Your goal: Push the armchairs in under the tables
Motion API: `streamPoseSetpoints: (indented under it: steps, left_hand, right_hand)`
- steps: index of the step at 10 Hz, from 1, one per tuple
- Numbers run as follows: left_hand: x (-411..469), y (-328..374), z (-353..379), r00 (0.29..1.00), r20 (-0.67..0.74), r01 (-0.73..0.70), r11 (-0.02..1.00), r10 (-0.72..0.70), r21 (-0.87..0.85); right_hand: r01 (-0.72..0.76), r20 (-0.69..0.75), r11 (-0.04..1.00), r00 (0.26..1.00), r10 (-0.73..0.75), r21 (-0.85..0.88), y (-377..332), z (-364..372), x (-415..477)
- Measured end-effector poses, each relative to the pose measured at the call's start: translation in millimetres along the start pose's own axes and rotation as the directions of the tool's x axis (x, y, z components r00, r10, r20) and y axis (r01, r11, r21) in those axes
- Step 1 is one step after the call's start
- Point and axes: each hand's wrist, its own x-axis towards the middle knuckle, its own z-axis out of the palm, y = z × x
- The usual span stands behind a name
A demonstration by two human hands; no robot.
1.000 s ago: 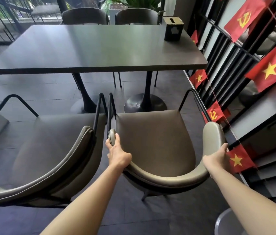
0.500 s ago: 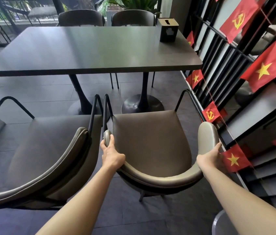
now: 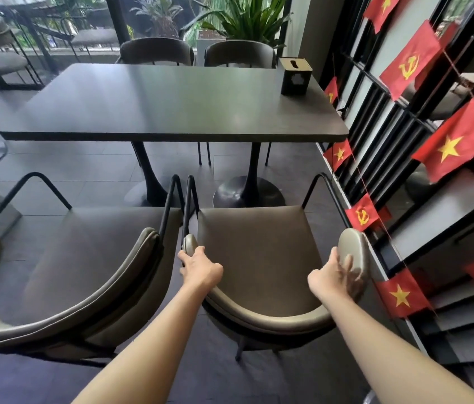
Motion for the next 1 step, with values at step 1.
streamPoseSetpoints:
  steps: [1]
  left_hand:
    - [-2.7,11.3,-21.2,0.996,0.005,-0.094,0.995,0.094,-0.04]
  right_hand:
    - [0.185,0.072,0.981,0.979,-0.189,0.055,-31.0,-1.9,-10.9]
